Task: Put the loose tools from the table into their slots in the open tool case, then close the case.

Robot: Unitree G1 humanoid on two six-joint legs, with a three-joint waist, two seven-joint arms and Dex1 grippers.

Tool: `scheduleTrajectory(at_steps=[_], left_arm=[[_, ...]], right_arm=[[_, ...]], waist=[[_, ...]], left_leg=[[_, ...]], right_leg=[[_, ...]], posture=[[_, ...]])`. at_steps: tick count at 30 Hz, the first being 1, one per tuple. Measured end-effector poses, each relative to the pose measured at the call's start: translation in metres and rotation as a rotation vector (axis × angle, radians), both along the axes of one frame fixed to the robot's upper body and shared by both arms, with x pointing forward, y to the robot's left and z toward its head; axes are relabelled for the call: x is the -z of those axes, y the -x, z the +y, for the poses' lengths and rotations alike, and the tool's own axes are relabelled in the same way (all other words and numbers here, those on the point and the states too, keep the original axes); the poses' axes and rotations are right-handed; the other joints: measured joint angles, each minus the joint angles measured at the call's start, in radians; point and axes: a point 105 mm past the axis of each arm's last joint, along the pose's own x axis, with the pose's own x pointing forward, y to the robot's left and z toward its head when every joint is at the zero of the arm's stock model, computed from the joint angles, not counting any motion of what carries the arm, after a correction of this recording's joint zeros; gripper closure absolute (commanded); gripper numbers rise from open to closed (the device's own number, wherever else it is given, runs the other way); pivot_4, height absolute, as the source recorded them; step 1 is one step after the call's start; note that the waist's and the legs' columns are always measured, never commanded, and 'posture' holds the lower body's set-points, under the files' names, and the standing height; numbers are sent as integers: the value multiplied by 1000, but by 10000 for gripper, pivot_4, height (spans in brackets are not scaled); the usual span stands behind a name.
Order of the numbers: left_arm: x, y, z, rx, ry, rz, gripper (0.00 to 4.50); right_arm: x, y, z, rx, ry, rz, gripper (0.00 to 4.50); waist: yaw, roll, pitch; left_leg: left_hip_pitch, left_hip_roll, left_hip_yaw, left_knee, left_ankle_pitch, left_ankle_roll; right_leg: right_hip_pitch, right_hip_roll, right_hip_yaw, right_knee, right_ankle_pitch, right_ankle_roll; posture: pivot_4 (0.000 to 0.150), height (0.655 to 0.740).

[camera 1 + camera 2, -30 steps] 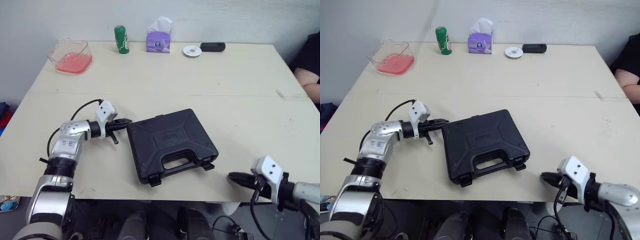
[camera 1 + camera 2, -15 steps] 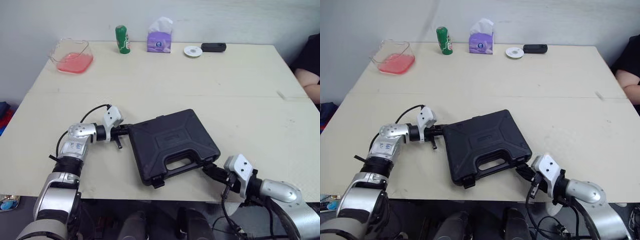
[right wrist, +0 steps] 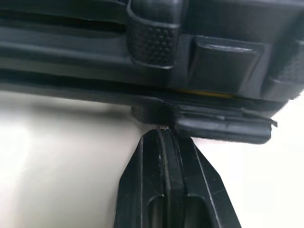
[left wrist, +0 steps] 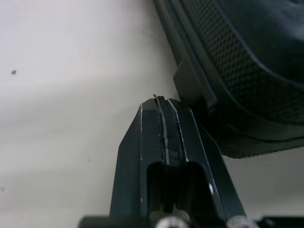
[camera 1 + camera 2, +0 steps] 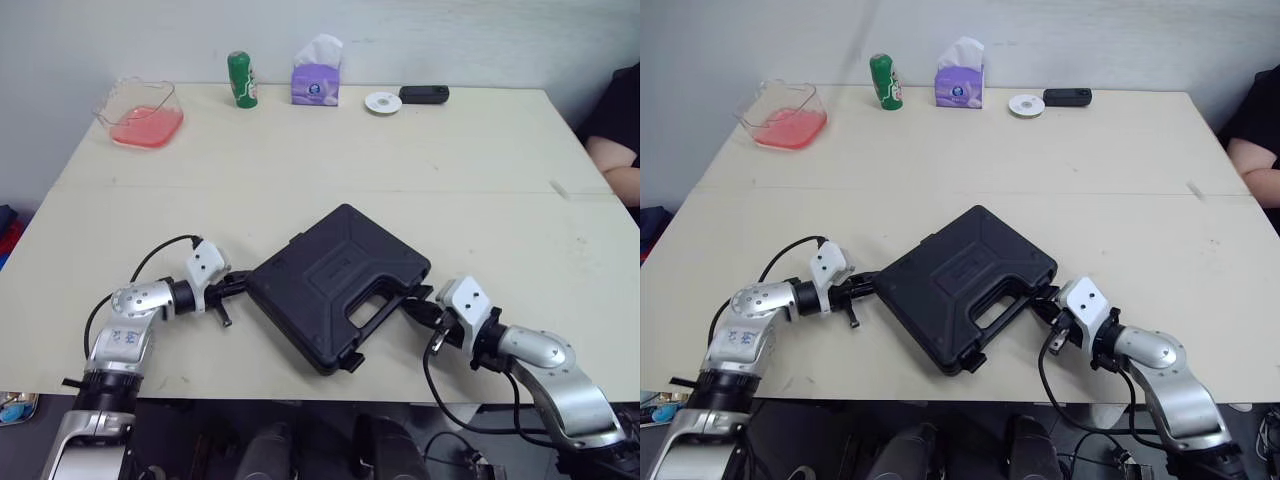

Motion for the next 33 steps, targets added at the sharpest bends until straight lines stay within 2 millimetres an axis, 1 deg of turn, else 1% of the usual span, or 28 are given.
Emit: scheduleTrajectory(at_steps=[2, 4, 6, 8, 9, 11, 13, 14, 15, 17, 19, 21, 23, 25, 28, 30, 33], left_arm=[[0, 2, 3, -40, -3, -10, 44778], [-3, -1, 14, -93, -23, -32, 44778], [-14, -3, 30, -145, -30, -67, 44778], [-30, -2, 39, -149, 11, -95, 44778], [-39, 0, 36, -124, 45, -102, 44778], [-57, 5, 23, -44, 103, -106, 44778], [-79, 9, 2, 46, 167, -103, 44778], [-91, 10, -13, 100, 192, -107, 44778], [-102, 11, -33, 172, 179, -122, 44778], [-109, 14, -59, 271, 129, -139, 44778], [-113, 7, -85, 334, 147, -143, 44778], [-117, -3, -114, 395, 172, -131, 44778], [-117, -11, -136, 436, 149, -125, 44778], [-113, -20, -159, 457, 109, -117, 44778], [-93, -26, -189, 482, 52, -60, 44778], [-84, -25, -203, 491, 44, -21, 44778], [-85, -32, -220, 472, 10, -13, 44778]], right_arm=[[-1, -3, 1, 1, -2, -16, 45000], [0, -3, 0, -3, 0, -24, 45000], [1, -1, 0, -13, -2, -20, 45000], [1, 1, -4, -15, -6, -17, 45000], [1, 2, -7, -9, -9, -15, 45000], [-2, 1, -11, 6, -18, -32, 45000], [-10, 0, -18, 34, -33, -66, 45000], [-12, 0, -22, 53, -44, -75, 45000], [-11, 1, -25, 66, -61, -72, 45000], [-10, 4, -25, 85, -110, -51, 45000], [-9, 9, -24, 88, -170, -16, 45000], [-10, 15, -24, 82, -191, -4, 45000], [-9, 19, -27, 84, -180, 0, 45000], [-7, 21, -27, 86, -176, 10, 45000], [-8, 23, -25, 96, -176, -3, 45000], [-9, 25, -23, 100, -179, -10, 45000], [-5, 28, -22, 121, -180, -6, 45000]], waist=[[0, 0, 0], [1, 0, 0], [1, 0, 0], [1, 0, 0], [3, 0, 0], [9, 0, 0], [11, 0, 0], [13, 0, 0], [13, 0, 0], [9, 0, 0], [8, 1, 0], [9, 1, 0], [8, 1, 0], [9, 1, 0], [8, 1, 0], [8, 1, 0], [10, 1, 0]], left_leg=[[0, 0, 0, 0, 0, 0], [0, 0, -1, 0, 0, 0], [0, 0, -1, 0, 0, 0], [-1, 0, -1, 0, 0, 0], [-1, 0, -1, 0, 0, 0], [-2, -1, -2, 0, 0, 0], [-2, -1, -3, 1, 0, 0], [-2, -1, -4, 1, 0, 0], [-1, -1, -4, 1, 0, 0], [0, -1, -3, 0, 0, 0], [0, -1, -2, 0, 0, 0], [0, -1, -2, 0, 0, 0], [1, -1, 0, 0, 0, 0], [1, -1, 0, 0, 0, 0], [1, -1, 1, 0, 0, 0], [0, -1, 0, 0, 0, 0], [0, -1, 0, 0, 1, 1]], right_leg=[[0, 0, 0, 0, 0, 0], [0, 0, 0, 0, 0, 0], [0, 0, 0, 0, 0, 0], [0, 0, 0, -1, 0, 0], [0, -1, -1, -1, 0, 0], [0, -2, -1, -1, 0, 0], [1, -1, -2, -1, 0, 0], [2, -1, -2, -1, 0, 0], [2, 0, -2, -1, 0, 0], [3, 0, -2, -1, 0, 0], [3, 2, -3, -1, 0, 0], [3, 2, -3, 0, 0, 0], [3, 2, -4, -1, 0, 0], [3, 3, -5, -1, 0, 0], [2, 3, -6, -1, 0, 0], [2, 3, -5, -1, 0, 0], [2, 3, -5, -1, 0, 0]], posture=[[1500, 7400], [1500, 7400], [1500, 7400], [1500, 7400], [1500, 7400], [1500, 7400], [1500, 7400], [1500, 7400], [1500, 7400], [1500, 7400], [1500, 7400], [1500, 7400], [1500, 7400], [1500, 7400], [1500, 7400], [1500, 7400], [1500, 7400]])
